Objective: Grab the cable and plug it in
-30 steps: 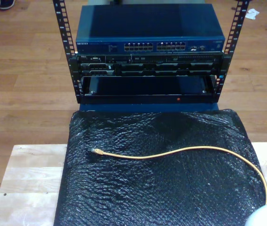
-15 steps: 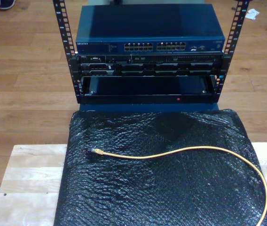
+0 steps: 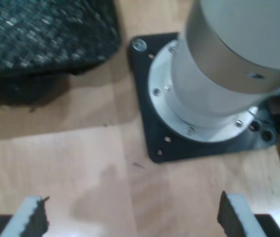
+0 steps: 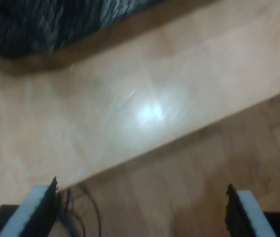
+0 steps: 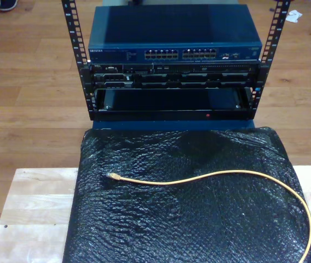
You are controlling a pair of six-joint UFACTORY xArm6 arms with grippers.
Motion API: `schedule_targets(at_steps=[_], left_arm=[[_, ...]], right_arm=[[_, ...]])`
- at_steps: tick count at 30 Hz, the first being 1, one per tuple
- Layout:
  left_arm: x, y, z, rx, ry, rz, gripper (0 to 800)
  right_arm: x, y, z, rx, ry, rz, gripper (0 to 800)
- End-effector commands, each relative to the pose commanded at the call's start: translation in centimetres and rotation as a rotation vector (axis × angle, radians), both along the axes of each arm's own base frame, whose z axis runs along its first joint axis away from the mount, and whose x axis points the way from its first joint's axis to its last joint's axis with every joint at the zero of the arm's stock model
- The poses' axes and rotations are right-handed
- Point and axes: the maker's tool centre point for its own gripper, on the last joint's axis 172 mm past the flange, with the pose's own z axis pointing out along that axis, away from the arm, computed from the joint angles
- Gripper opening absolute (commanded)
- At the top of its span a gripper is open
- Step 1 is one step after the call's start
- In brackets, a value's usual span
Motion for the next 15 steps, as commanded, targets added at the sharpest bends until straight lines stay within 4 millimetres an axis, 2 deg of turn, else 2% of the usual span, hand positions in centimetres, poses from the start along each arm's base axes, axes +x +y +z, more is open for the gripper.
schedule_targets(at_steps=[4,15], left_arm=[[0.8,-0.4,0.1,-0.004,-0.001,0.025,800],[2.4,-1.9,0.4,0.004,0.049,0.061,800]], right_arm=[[1.7,1.5,2.5,0.025,-0.011,0.010,797],[5.5,5.3,6.7,0.128,-0.065,0.007,796]])
